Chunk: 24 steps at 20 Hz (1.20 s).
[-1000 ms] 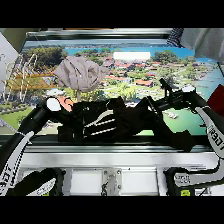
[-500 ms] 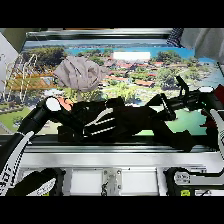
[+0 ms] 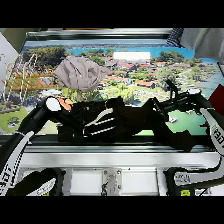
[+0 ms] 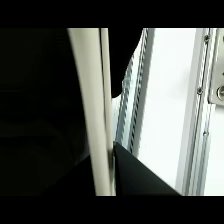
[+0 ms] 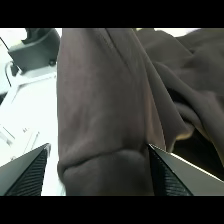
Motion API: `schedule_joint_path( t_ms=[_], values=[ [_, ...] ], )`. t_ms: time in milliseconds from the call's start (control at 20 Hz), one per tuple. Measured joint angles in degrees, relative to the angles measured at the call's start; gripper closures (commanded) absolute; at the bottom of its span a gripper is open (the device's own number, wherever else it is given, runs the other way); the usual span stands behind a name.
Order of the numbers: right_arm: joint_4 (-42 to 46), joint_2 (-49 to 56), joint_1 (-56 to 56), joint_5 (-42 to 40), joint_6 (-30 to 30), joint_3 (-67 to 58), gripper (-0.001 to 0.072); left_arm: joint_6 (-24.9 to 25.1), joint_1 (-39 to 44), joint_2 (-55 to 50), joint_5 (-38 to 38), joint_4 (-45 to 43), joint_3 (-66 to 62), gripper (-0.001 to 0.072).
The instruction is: Fold the clothes and pants, and hang the long-sleeved shirts on hangers.
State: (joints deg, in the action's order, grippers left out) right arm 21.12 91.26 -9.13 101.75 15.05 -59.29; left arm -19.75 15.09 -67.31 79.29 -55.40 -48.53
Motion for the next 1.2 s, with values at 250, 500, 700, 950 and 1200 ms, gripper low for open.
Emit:
schedule_joint_path(
  t_ms=[250,500,700,950,1200],
  values=[
    [-1.5,1.6,2.7,-0.3,0.1,0.0,0.0034,0.0,0.0,0.0,0.6,-0.6,0.0,0.0687],
    [-2.1,2.0,3.7,-0.9,0.2,0.0,0.0034,0.0,0.0,0.0,0.4,-0.9,0.1,0.0687],
    [-2.3,2.0,3.9,-1.0,0.1,0.0,0.0034,0.0,-0.1,0.0,0.3,-0.5,0.1,0.0688],
    [-2.3,2.0,3.9,-0.9,0.0,0.0,0.0034,0.0,-0.1,0.0,0.2,-0.5,0.1,0.0687],
    [-2.3,2.0,3.9,-1.1,0.0,0.0,0.0411,0.0,-0.1,0.0,0.1,-0.5,0.1,0.0687]
  ],
)
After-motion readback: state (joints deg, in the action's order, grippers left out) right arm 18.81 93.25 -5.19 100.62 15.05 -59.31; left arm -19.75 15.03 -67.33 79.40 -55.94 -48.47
